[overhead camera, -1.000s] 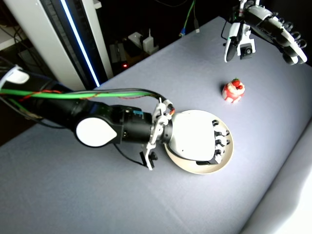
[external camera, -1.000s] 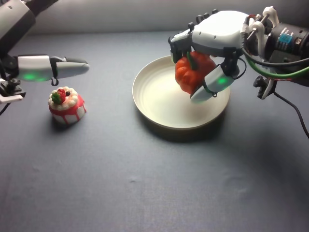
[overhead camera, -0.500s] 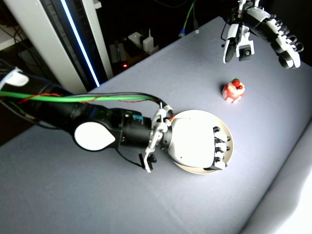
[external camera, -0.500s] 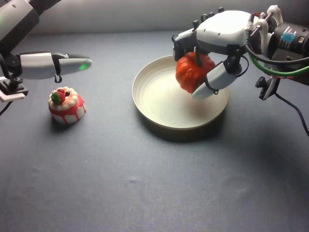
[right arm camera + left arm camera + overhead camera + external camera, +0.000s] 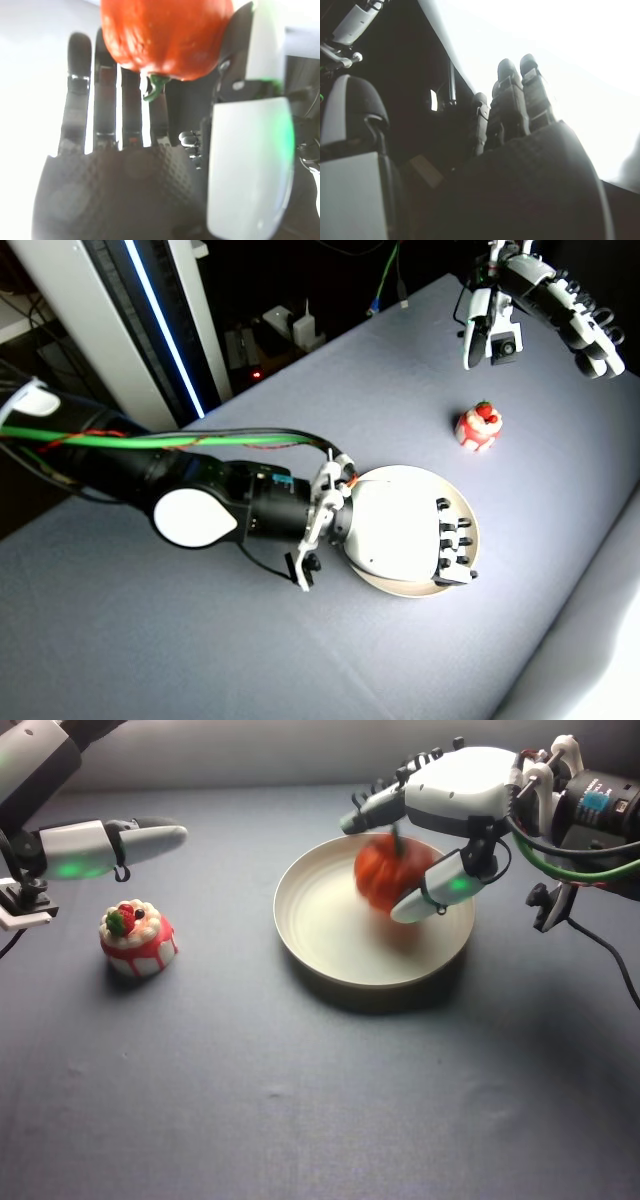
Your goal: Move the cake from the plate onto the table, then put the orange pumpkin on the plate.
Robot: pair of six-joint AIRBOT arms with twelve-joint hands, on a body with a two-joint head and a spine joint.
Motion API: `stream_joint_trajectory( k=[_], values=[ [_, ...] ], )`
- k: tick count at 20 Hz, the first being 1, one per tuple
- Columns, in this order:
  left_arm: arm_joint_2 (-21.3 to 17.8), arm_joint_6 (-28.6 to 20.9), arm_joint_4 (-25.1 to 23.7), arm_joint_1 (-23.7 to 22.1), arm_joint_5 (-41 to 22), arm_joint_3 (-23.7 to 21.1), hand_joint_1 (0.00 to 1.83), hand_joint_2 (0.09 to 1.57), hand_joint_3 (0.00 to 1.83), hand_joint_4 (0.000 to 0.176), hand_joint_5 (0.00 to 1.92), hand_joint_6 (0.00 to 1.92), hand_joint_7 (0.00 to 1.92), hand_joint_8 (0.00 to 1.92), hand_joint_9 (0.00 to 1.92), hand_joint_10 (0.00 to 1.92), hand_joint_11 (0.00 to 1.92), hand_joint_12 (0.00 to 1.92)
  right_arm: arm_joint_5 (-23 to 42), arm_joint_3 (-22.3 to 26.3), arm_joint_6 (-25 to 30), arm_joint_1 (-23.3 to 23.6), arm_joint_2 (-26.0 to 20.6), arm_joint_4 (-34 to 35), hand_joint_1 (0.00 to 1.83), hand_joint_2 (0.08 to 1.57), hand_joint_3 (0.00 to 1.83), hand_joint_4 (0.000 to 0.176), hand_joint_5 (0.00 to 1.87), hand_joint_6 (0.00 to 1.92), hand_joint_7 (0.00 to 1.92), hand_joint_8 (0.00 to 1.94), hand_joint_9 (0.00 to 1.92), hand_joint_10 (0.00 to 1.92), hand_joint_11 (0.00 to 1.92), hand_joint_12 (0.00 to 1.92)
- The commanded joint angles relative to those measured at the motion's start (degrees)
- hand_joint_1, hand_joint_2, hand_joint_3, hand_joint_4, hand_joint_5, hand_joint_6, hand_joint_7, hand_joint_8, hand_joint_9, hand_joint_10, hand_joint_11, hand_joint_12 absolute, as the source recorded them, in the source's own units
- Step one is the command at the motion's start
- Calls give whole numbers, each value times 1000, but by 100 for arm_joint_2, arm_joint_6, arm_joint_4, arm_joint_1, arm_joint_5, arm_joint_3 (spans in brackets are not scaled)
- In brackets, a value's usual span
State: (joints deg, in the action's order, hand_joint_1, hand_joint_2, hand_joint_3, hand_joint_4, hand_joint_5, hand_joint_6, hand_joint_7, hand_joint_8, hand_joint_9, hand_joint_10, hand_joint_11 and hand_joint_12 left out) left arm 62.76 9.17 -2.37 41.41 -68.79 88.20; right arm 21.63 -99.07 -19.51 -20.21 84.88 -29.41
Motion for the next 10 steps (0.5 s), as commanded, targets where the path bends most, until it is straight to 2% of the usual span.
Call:
stream_joint_trajectory(
  k=[1, 2, 3, 4, 5, 6, 7, 8, 9, 10],
  values=[
    [5, -18, 238, -69, -645, 36, 947, 1125, 1, 34, 123, 8, 46, 2, 104, 26, 0, 905, 569, -3, 61, 37, -24, 159, 814, 772, 0, 65, 233, 1, 259, 2, 269, 4, 0, 913],
    [7, -18, 238, -69, -643, 36, 912, 1077, 0, 40, 238, 18, 138, 11, 89, 18, 0, 673, 582, 9, 69, 37, -24, 143, 746, 764, 0, 92, 196, 0, 188, 0, 214, 0, 0, 900],
    [8, -18, 238, -69, -643, 36, 899, 1041, 0, 59, 305, 13, 149, 4, 78, 8, 0, 501, 583, 21, 69, 37, -24, 139, 727, 750, 0, 103, 169, 0, 154, 1, 148, 0, 0, 850],
    [10, -18, 239, -69, -643, 37, 893, 1011, 0, 64, 355, 10, 180, 4, 119, 14, 0, 426, 583, 27, 71, 37, -24, 139, 727, 757, 0, 150, 122, 1, 88, 5, 95, 3, 0, 726],
    [10, -18, 240, -69, -645, 37, 889, 1020, 0, 40, 447, 16, 216, 4, 122, 8, 0, 329, 582, 27, 86, 37, -24, 140, 719, 760, 0, 171, 93, 3, 51, 5, 83, 2, 0, 635],
    [10, -18, 240, -69, -645, 35, 903, 1033, 2, 58, 456, 7, 258, 5, 128, 6, 0, 290, 582, 33, 116, 37, -24, 140, 714, 769, 0, 175, 84, 1, 35, 1, 79, 1, 0, 575],
    [10, -18, 242, -69, -642, 34, 904, 1028, 0, 31, 384, 1, 218, 0, 113, 0, 0, 279, 583, 50, 128, 37, -24, 139, 712, 785, 3, 176, 93, 2, 38, 1, 76, 0, 0, 542],
    [10, -18, 248, -69, -641, 35, 917, 1037, 2, 23, 363, 0, 106, 0, 90, 0, 0, 283, 584, 84, 130, 37, -24, 123, 722, 813, 11, 176, 104, 3, 54, 2, 84, 2, 0, 555],
    [10, -18, 254, -69, -642, 32, 926, 1049, 2, 0, 467, 19, 103, 2, 95, 2, 0, 350, 583, 131, 137, 37, -24, 83, 726, 814, 9, 176, 104, 2, 58, 3, 73, 0, 0, 555],
    [10, -18, 259, -69, -639, 28, 944, 1045, 0, 0, 370, 3, 70, 8, 117, 7, 0, 475, 583, 166, 283, 37, -24, -86, 720, 820, 8, 176, 108, 2, 78, 3, 86, 3, 0, 575]
  ],
)
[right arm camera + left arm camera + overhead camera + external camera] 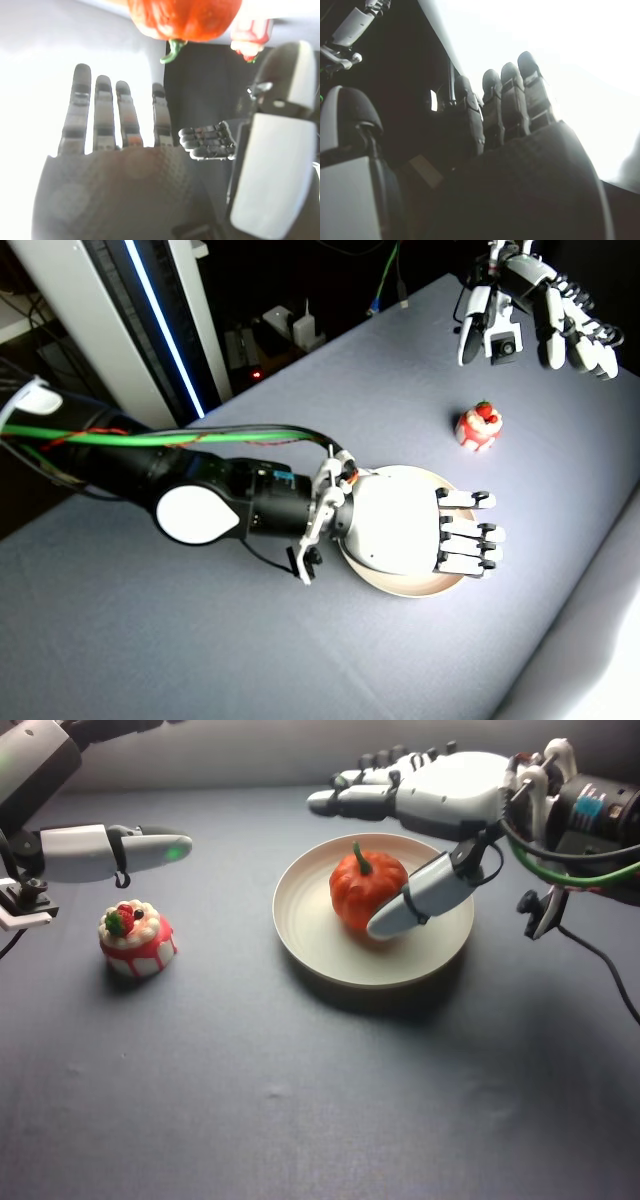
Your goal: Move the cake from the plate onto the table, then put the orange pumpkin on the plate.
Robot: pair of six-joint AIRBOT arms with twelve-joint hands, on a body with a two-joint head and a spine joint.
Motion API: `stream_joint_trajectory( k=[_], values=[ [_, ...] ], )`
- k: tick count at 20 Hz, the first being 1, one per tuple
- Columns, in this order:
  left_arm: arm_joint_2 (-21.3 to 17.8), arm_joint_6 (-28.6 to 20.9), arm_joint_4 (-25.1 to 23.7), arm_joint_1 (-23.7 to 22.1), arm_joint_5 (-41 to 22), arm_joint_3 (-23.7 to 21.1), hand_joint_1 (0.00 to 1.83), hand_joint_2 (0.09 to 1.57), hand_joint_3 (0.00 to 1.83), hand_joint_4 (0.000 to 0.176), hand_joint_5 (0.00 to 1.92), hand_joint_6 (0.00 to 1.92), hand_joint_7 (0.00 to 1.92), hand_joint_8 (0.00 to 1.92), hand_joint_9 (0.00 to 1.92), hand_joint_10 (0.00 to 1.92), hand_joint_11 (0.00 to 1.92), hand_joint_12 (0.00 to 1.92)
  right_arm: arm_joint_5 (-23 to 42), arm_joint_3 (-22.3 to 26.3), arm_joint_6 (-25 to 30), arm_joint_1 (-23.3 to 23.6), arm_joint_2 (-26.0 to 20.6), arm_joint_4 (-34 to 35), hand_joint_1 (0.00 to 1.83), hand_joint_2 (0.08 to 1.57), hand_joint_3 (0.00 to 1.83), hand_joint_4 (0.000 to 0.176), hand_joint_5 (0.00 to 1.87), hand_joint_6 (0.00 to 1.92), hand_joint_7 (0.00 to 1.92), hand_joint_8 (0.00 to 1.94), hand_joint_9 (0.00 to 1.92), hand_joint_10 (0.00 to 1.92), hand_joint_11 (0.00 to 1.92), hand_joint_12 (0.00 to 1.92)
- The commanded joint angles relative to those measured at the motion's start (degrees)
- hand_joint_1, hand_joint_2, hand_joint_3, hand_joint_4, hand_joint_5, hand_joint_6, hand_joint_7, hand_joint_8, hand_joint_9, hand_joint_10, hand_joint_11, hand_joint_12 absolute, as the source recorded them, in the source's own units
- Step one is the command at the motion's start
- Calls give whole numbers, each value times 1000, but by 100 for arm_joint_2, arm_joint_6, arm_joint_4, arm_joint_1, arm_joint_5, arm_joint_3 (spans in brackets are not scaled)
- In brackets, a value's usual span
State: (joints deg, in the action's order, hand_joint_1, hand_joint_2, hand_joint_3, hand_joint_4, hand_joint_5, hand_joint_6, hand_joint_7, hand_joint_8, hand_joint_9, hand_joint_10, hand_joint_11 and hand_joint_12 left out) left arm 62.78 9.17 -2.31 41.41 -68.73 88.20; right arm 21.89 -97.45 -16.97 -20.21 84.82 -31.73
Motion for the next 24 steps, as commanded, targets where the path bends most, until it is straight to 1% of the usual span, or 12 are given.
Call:
stream_joint_trajectory(
  k=[1, 3, 5, 8, 9, 10, 11, 13, 14, 17, 22, 24],
  values=[
    [7, -18, 264, -69, -643, 23, 933, 1056, 1, 0, 251, 0, 39, 5, 120, 5, 0, 577, 558, 36, 177, 38, -20, 10, 728, 803, 0, 176, 123, 3, 96, 2, 95, 3, 0, 534],
    [9, -18, 284, -64, -608, 18, 1018, 1045, 0, 0, 99, 0, 54, 3, 192, 17, 0, 816, 555, 207, 308, 42, -242, -114, 678, 766, 0, 176, 137, 3, 74, 0, 55, 0, 0, 581],
    [9, -18, 321, -60, -590, 2, 1077, 997, 0, 0, 128, 14, 39, 0, 139, 16, 0, 645, 554, 392, 309, 50, -448, -114, 716, 801, 3, 174, 126, 3, 38, 12, 8, 0, 0, 396],
    [-86, -18, 500, 138, -592, -86, 1089, 998, 1, 70, 198, 4, 133, 2, 238, 26, 0, 399, 551, 863, 308, 252, -892, -334, 709, 858, 0, 170, 116, 4, 15, 1, 0, 0, 0, 17],
    [-140, -18, 613, 264, -616, -131, 1072, 977, 0, 122, 113, 2, 107, 5, 195, 17, 0, 264, 536, 1014, 308, 355, -1026, -443, 741, 860, 1, 172, 145, 13, 2, 0, 0, 0, 0, 3],
    [-164, -18, 670, 332, -628, -149, 1047, 945, 0, 138, 51, 0, 97, 2, 179, 9, 0, 189, 532, 1077, 308, 390, -1082, -485, 780, 863, 2, 155, 156, 16, 0, 0, 0, 0, 0, 0],
    [-192, -18, 734, 419, -639, -165, 1048, 929, 0, 157, 9, 0, 72, 3, 165, 2, 0, 126, 532, 1142, 308, 409, -1144, -516, 789, 870, 5, 90, 121, 3, 0, 0, 0, 0, 0, 0],
    [-290, -18, 927, 649, -683, -236, 1085, 951, 0, 172, 30, 4, 59, 0, 171, 1, 0, 35, 531, 1329, 300, 421, -1310, -582, 735, 809, 0, 167, 101, 2, 9, 3, 0, 0, 0, 0],
    [-371, -18, 1050, 775, -731, -297, 1059, 942, 0, 175, 36, 5, 57, 0, 163, 0, 0, 6, 532, 1419, 297, 421, -1375, -624, 757, 768, 0, 174, 110, 5, 12, 4, 0, 0, 0, 0],
    [-621, -18, 1396, 1196, -901, -488, 1012, 909, 0, 176, 35, 4, 37, 0, 142, 0, 0, 0, 478, 1773, 257, 420, -1804, -678, 720, 844, 0, 62, 56, 0, 2, 0, 0, 0, 0, 0],
    [-800, -18, 1945, 1854, -1269, -694, 1002, 923, 0, 137, 23, 1, 20, 0, 138, 1, 0, 0, 287, 2370, -289, 419, -2606, -469, 855, 965, 18, 42, 98, 6, 0, 0, 0, 0, 0, 0],
    [-850, -18, 2165, 2112, -1391, -751, 1015, 937, 3, 134, 2, 0, 10, 0, 107, 0, 0, 0, 187, 2620, -876, 420, -3035, 60, 988, 1035, 8, 39, 160, 6, 93, 9, 61, 9, 0, 454]
  ],
)
